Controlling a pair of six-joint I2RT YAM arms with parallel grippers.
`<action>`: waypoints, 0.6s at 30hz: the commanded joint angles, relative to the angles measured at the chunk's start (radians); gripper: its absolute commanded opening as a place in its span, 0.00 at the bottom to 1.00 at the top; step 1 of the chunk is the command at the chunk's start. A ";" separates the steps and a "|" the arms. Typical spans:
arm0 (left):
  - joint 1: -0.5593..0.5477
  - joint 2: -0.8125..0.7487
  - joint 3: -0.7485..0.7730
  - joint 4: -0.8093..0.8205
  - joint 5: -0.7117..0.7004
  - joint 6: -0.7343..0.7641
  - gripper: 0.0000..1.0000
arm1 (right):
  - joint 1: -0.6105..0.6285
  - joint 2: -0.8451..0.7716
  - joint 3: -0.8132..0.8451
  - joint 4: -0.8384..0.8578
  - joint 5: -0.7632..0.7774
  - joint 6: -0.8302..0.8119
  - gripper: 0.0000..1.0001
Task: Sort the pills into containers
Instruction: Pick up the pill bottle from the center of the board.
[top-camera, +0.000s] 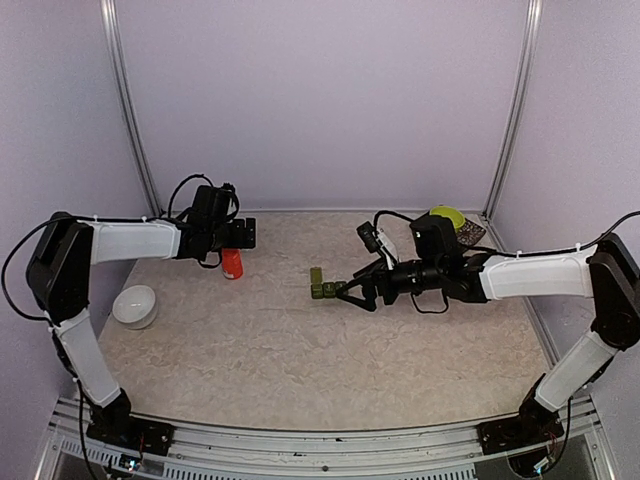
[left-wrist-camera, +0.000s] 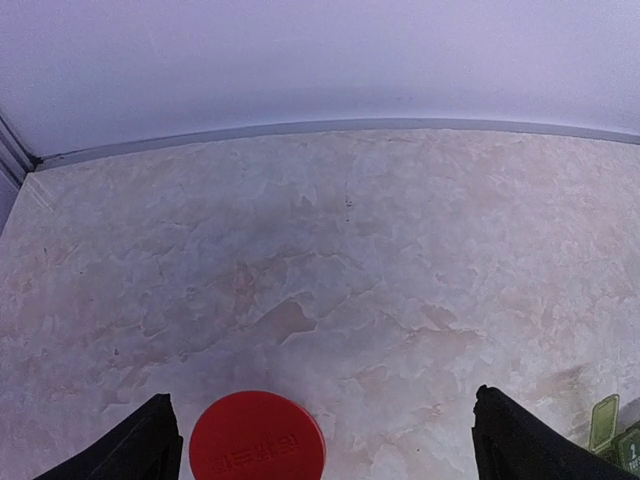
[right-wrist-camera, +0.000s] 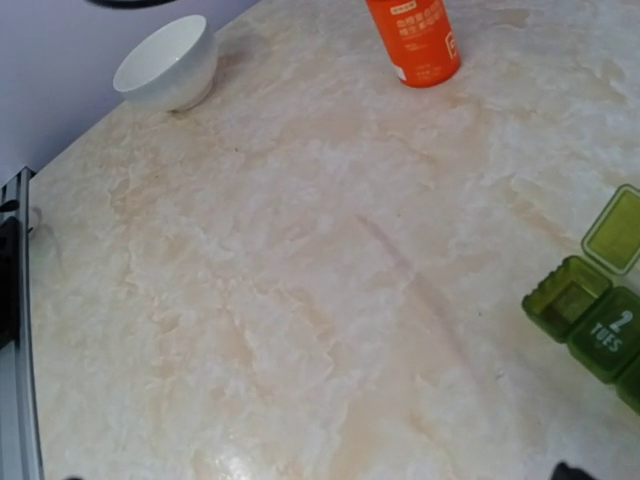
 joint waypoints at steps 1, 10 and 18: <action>0.017 0.058 0.074 -0.061 -0.004 -0.007 0.99 | -0.008 -0.032 -0.025 0.031 -0.006 0.000 1.00; 0.031 0.097 0.092 -0.090 0.001 -0.027 0.94 | -0.008 -0.030 -0.037 0.039 0.005 0.006 1.00; 0.047 0.117 0.094 -0.124 -0.032 -0.051 0.93 | -0.008 -0.008 -0.036 0.051 -0.011 0.019 1.00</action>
